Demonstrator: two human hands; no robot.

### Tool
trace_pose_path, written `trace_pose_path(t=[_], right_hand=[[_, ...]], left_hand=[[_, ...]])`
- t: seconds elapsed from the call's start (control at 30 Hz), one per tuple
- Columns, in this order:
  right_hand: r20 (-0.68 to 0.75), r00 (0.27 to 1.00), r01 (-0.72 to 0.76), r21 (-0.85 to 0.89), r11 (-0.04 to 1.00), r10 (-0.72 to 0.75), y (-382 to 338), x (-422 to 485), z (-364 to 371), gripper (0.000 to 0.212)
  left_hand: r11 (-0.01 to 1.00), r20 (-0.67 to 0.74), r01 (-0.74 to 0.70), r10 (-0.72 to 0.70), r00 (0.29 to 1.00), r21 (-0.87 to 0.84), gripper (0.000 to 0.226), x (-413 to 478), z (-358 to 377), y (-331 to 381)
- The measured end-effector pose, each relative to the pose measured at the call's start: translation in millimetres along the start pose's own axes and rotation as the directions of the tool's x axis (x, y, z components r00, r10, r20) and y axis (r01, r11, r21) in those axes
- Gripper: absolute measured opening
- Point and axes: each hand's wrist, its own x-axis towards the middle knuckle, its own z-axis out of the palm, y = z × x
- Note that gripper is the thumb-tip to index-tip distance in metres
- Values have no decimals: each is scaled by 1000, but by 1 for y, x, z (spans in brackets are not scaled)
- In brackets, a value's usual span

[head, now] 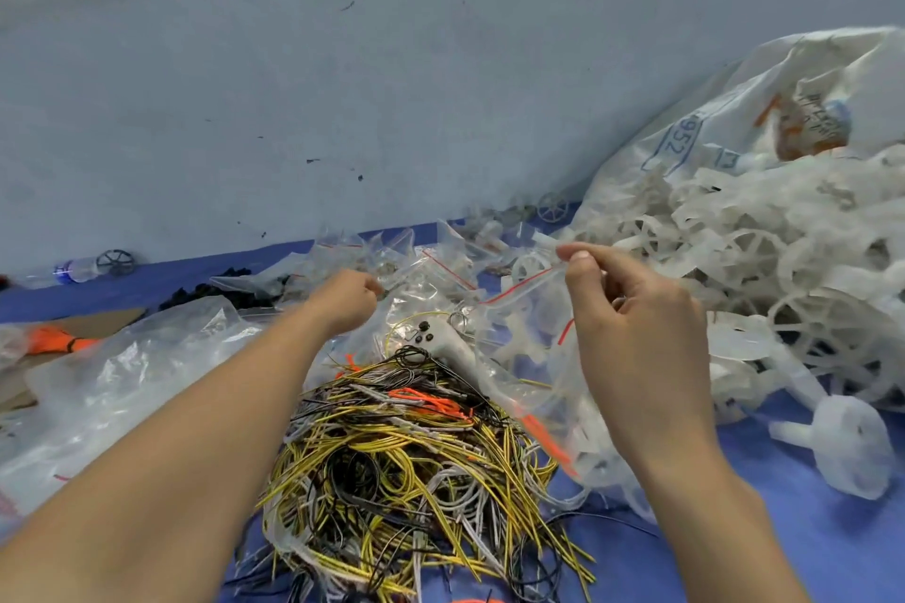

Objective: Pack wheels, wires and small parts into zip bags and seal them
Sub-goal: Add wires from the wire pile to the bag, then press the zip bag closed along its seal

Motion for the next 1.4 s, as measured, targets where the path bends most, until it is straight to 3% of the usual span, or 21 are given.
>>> trace_pose_path(t=[0.1,0.23,0.3,0.43,0.63,0.77,0.93,1.2,1.4], right_hand=[[6,1000,-2,-1,1000,2,4,3,3,23],[-10,1000,-7,-11,1000,7,7,5,3,23],[-14,1000,-7,-22,1000,7,7,5,2,24],[-13,1000,-9,-9,1000,9,5,4,1,22],[-3,1000,-6,7,1000,6,2,0,1,22],[29,999,-16,-20,1000,17,-3,-5,-2,24],[59,997,-40,-36,999,42,-12,-15,-9,24],[121,993,-1,-59,998,9,-12,-17,-32,24],[147,989,36,-3,999,-36,1,-12,-48,21]], left_hand=[[965,111,-86,60,992,246,51,18,15,1],[950,159,-132,89,983,284,50,33,20,5],[970,126,-111,85,988,216,46,36,18,4],[993,-59,-72,67,996,-88,20,37,6,1],[914,-439,-154,-30,898,-376,31,15,-55,22],[760,-526,-334,-11,851,-557,25,-25,-99,49],[540,-603,-529,50,796,-654,19,-107,-122,82],[176,-525,-536,107,844,-826,42,-198,-93,129],[90,-553,-562,105,826,-822,41,-207,-68,162]])
